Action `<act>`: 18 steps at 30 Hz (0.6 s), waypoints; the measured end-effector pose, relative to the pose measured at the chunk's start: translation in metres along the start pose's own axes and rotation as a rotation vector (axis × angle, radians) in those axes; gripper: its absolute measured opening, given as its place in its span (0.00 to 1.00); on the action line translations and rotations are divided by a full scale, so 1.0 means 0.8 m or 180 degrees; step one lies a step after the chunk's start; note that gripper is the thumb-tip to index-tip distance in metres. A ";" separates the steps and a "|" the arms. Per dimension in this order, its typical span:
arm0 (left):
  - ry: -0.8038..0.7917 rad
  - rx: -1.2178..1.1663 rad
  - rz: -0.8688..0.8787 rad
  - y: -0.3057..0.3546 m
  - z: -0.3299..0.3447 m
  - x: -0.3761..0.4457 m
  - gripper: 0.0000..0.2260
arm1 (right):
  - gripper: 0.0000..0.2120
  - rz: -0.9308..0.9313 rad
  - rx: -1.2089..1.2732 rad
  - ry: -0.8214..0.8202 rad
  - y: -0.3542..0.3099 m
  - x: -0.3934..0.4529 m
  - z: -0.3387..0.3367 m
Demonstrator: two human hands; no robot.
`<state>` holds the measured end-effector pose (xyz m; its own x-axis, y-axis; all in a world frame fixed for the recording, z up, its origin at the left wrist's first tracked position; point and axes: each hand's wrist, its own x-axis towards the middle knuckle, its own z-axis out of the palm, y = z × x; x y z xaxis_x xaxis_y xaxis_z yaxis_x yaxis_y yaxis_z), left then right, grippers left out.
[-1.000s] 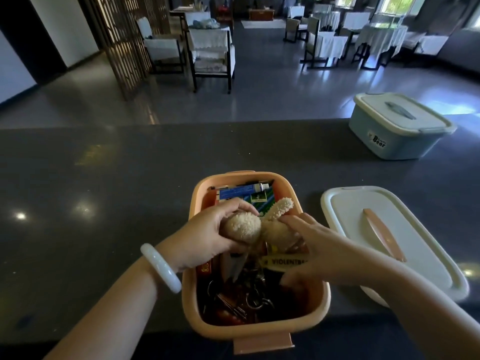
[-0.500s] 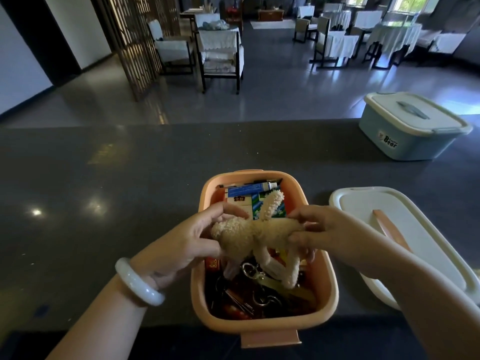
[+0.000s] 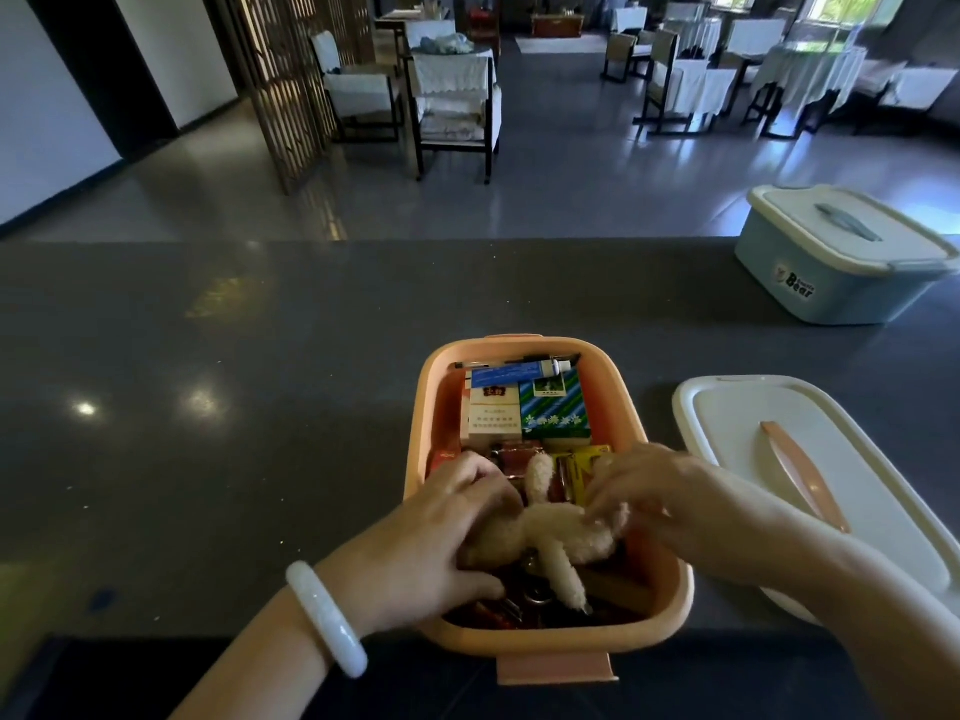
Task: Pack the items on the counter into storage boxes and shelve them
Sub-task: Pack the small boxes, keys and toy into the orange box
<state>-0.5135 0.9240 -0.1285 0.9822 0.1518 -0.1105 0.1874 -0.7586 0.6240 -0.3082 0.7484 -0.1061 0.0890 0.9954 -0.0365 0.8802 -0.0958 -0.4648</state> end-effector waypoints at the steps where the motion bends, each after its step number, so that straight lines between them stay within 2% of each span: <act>1: -0.0003 -0.0052 0.0002 -0.002 0.000 -0.001 0.19 | 0.15 0.0058 -0.0005 0.0086 0.001 0.000 -0.003; 3: 0.0011 -0.0105 0.0012 -0.004 -0.002 -0.002 0.15 | 0.12 0.0136 -0.0015 0.0365 -0.001 0.004 -0.009; 5: 0.0066 -0.0058 -0.0003 -0.006 0.000 -0.002 0.14 | 0.09 0.0185 0.0035 0.0359 -0.001 0.008 -0.010; 9: 0.0207 0.0064 -0.0049 -0.007 0.008 0.000 0.23 | 0.06 0.0321 -0.0011 -0.0618 -0.007 0.022 0.002; 11: 0.0270 0.0022 -0.0031 -0.003 0.009 0.004 0.24 | 0.05 0.0280 -0.0313 -0.0826 -0.008 0.029 0.011; 14: 0.0430 0.0081 0.0058 0.001 0.006 0.007 0.23 | 0.08 0.0293 -0.0440 -0.0510 -0.006 0.037 0.014; 16: 0.0628 0.0122 0.0041 -0.003 0.004 0.004 0.22 | 0.11 0.0172 -0.0102 -0.0023 -0.003 0.040 0.013; 18: 0.0674 0.0043 -0.0085 -0.009 0.003 0.000 0.21 | 0.14 0.0097 0.0249 0.0058 0.001 0.042 0.012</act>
<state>-0.5147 0.9278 -0.1346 0.9529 0.3008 0.0392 0.2149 -0.7607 0.6125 -0.3085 0.7816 -0.1160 0.1244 0.9916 -0.0361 0.8380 -0.1244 -0.5313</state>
